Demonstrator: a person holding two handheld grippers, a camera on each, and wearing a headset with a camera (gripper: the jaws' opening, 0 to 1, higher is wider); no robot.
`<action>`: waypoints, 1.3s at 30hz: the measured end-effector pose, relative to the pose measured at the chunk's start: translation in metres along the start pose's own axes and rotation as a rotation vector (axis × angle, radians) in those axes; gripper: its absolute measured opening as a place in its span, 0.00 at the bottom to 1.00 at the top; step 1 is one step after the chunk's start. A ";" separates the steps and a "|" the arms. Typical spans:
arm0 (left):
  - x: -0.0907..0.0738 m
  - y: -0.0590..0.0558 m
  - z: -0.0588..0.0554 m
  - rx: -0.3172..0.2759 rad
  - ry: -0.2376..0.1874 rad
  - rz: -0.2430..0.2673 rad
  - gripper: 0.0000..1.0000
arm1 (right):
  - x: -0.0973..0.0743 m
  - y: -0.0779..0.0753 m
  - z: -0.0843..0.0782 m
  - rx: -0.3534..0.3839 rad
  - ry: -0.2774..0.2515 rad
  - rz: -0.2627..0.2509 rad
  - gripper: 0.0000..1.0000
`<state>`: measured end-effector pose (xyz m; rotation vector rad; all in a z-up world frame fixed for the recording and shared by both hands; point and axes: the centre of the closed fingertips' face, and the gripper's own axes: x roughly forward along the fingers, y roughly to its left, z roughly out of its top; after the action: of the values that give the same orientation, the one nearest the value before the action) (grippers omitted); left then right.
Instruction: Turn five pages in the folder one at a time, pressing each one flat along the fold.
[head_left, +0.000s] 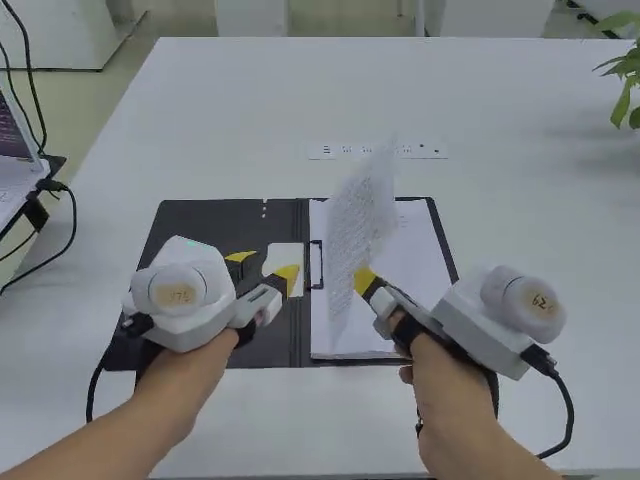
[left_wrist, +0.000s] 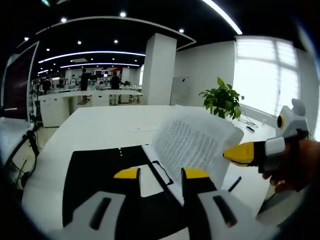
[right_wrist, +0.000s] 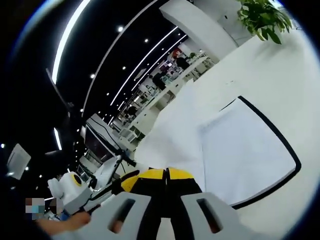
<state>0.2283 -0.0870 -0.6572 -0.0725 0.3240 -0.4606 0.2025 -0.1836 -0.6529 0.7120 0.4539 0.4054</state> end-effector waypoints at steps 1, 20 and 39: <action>-0.006 0.008 0.001 0.005 -0.007 0.016 0.31 | 0.004 0.007 -0.004 -0.020 0.013 0.014 0.00; -0.081 0.082 -0.001 0.002 -0.033 0.192 0.30 | 0.053 0.051 -0.085 -0.186 0.213 0.044 0.00; -0.086 0.086 -0.012 0.004 0.004 0.189 0.29 | 0.084 0.034 -0.129 -0.253 0.320 -0.007 0.00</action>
<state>0.1882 0.0280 -0.6559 -0.0365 0.3308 -0.2745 0.1971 -0.0506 -0.7374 0.3997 0.6925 0.5629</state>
